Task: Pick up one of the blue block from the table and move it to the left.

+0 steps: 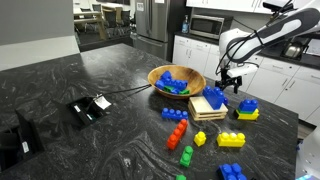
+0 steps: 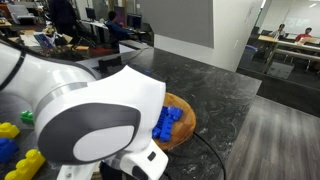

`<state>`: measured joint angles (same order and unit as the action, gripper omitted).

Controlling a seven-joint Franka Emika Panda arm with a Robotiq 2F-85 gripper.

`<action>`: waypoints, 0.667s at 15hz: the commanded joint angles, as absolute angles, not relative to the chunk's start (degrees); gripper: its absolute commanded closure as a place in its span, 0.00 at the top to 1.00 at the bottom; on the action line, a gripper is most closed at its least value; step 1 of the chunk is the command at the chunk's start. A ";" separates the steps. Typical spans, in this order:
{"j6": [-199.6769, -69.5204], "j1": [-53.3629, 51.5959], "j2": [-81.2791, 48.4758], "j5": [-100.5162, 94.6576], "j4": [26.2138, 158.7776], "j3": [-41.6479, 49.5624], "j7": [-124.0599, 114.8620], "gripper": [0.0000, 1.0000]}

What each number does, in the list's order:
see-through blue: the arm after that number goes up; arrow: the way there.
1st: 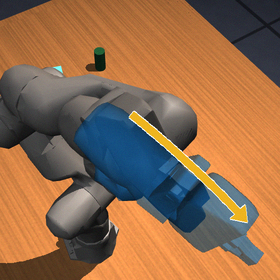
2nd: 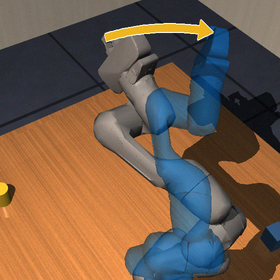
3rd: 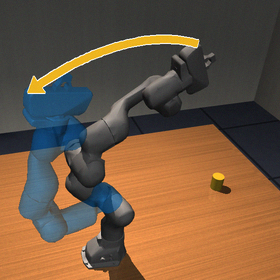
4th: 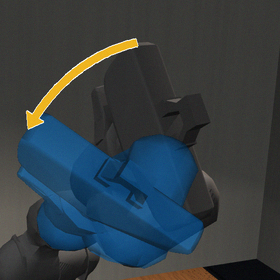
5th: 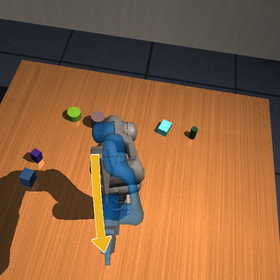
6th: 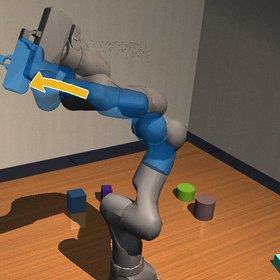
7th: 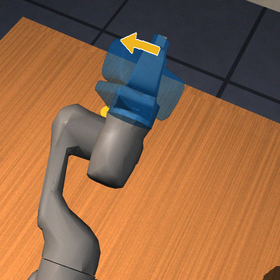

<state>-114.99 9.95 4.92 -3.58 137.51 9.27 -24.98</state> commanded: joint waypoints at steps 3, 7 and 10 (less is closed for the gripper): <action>-113.34 10.08 2.95 -4.36 135.81 9.02 -25.16 1.00; -112.05 10.61 3.61 -5.63 136.33 9.47 -26.47 1.00; -110.95 11.28 4.26 -6.28 136.99 10.34 -27.00 1.00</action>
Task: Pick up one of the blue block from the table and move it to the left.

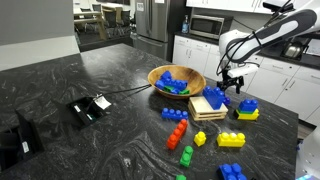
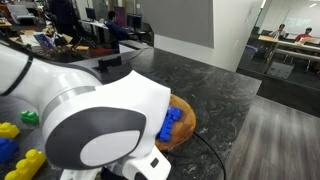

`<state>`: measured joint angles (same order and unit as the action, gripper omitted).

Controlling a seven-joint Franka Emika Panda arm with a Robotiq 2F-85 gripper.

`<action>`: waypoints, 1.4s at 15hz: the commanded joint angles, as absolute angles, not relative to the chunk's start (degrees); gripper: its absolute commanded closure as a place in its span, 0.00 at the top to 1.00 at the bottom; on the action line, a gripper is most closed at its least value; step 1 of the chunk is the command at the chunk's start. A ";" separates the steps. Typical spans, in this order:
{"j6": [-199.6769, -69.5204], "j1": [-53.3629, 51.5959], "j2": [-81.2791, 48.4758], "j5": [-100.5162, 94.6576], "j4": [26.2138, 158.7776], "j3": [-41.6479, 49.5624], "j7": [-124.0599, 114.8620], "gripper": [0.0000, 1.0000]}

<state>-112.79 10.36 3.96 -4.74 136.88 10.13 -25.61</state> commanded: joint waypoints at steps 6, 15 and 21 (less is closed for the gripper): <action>-110.20 11.32 5.58 -6.80 137.25 10.63 -26.22 1.00; -110.92 10.63 9.20 -5.08 137.60 9.34 -22.36 1.00; -112.92 9.49 8.22 -2.95 139.14 8.94 -15.46 1.00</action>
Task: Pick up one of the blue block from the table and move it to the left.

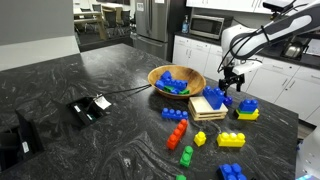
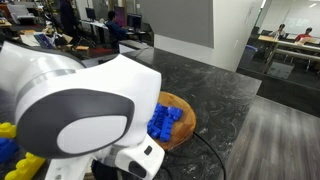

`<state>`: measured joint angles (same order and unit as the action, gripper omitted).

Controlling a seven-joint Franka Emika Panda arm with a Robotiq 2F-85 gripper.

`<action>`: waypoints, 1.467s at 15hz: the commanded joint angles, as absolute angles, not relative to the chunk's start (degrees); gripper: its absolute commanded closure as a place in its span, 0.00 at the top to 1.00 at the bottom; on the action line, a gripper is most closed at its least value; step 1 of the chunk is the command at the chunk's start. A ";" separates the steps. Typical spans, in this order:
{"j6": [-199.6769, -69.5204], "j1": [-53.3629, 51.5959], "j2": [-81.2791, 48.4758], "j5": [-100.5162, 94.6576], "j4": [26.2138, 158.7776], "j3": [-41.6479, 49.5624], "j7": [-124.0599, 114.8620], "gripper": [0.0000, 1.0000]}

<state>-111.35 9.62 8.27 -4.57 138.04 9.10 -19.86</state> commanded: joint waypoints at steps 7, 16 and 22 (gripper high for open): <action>-114.36 9.10 5.89 -2.26 140.17 9.01 -10.67 1.00; -115.97 9.15 4.61 -1.64 140.06 9.24 -8.60 0.52; -115.91 9.36 6.07 -1.49 140.11 9.58 -7.02 0.38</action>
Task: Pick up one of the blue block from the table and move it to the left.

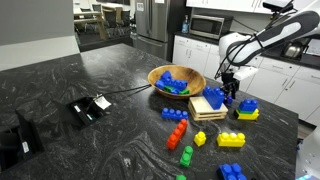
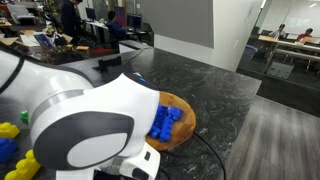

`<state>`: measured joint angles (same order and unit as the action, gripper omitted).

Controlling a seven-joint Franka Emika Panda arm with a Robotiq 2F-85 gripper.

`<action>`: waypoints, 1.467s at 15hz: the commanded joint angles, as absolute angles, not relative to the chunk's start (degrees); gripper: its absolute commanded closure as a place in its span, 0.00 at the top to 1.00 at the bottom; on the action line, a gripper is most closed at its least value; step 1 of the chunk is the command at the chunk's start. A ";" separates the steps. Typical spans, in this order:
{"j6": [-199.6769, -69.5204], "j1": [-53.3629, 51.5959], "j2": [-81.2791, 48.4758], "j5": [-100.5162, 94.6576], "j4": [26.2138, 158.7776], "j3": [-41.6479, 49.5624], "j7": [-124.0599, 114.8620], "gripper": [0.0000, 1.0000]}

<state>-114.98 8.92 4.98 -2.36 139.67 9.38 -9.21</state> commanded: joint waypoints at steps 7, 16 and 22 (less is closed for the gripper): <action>-112.01 10.72 12.42 -3.62 139.73 10.73 -5.23 0.38; -107.18 8.74 23.73 -5.00 136.05 8.49 1.02 0.38; -100.20 2.67 29.18 -6.15 133.25 3.81 8.53 0.38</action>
<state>-103.33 4.71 27.87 -4.45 134.60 5.22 4.09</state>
